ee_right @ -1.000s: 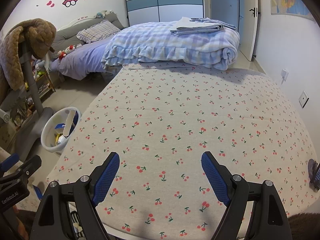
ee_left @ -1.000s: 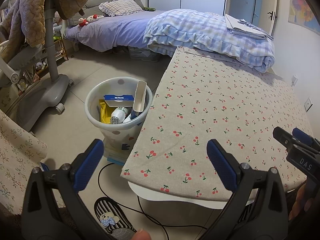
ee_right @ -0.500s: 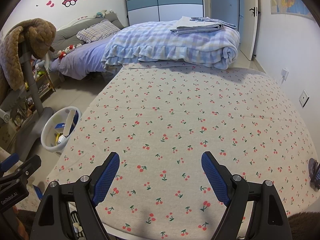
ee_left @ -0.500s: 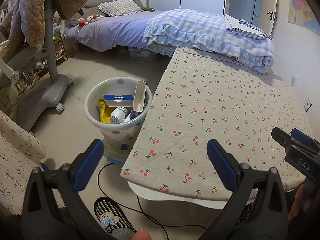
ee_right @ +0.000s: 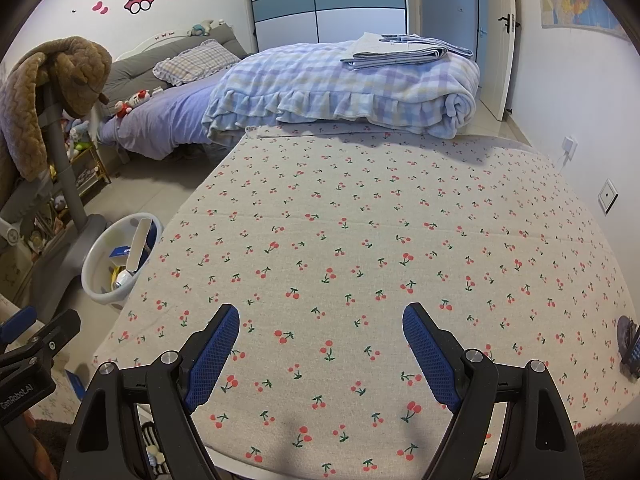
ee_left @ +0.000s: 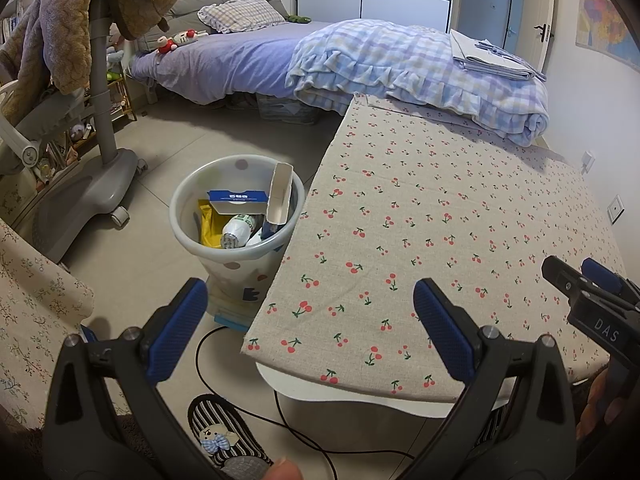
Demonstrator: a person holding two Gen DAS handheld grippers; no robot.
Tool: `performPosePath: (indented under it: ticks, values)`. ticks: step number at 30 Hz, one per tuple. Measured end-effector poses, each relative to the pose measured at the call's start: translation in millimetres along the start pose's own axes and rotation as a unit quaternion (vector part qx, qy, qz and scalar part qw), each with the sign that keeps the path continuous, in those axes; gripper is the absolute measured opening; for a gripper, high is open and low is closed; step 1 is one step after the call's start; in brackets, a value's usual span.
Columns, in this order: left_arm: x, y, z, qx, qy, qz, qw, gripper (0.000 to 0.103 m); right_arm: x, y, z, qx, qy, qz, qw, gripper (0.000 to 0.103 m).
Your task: Collect trash
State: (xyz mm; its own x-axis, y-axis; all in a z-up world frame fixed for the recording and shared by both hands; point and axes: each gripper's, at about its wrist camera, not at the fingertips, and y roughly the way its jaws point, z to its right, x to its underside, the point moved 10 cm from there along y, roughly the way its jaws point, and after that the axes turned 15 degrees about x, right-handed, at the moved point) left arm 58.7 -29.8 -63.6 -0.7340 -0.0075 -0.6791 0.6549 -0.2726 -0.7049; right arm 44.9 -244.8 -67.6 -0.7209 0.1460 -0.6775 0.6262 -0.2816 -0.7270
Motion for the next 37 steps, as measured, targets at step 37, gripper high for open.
performPosePath:
  ticks: [37]
  values:
    - [-0.9,1.2,0.9,0.007,-0.001,-0.009,0.9999,0.102,1.7,2.4,0.2,0.000,0.002,-0.005,1.000,0.086]
